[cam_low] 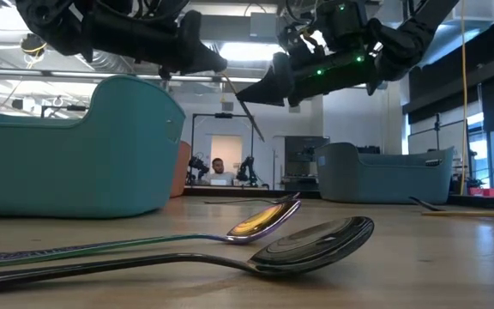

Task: Sort silverware by color (type)
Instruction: Put the top yellow fork into the orange bin

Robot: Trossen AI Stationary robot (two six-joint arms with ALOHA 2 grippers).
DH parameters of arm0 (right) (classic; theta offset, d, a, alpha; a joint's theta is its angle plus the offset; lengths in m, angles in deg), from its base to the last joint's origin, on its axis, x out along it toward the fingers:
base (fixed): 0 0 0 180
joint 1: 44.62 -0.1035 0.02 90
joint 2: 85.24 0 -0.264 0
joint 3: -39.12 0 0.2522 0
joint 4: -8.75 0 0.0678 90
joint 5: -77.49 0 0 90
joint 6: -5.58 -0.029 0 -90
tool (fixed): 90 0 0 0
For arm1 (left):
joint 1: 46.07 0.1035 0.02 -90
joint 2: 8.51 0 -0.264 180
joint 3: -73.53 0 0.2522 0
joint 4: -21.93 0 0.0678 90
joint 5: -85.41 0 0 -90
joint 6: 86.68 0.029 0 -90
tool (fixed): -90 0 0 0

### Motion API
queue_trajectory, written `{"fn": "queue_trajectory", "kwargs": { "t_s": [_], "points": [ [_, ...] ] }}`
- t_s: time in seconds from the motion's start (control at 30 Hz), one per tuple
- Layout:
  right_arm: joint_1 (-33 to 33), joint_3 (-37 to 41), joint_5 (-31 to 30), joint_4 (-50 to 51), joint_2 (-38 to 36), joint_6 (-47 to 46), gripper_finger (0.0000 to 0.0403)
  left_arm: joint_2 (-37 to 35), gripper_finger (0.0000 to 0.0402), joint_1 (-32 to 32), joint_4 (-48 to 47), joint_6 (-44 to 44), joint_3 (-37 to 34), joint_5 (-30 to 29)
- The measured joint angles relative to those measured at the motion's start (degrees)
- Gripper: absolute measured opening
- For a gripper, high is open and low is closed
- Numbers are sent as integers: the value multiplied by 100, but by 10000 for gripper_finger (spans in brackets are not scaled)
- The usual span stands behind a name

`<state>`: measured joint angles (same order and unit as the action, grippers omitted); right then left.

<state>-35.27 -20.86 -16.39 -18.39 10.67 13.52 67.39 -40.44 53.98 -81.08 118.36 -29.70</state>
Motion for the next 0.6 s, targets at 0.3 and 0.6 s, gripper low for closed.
{"fn": "queue_trajectory", "kwargs": {
  "t_s": [0.3,0.6],
  "points": [
    [4,349,83,1747,-1509,299,119,-713,8,38,-1289,477,227,-225],
    [4,1601,140,1373,-1968,273,124,-1014,8,545,-4676,707,1739,-506]
  ]
}}
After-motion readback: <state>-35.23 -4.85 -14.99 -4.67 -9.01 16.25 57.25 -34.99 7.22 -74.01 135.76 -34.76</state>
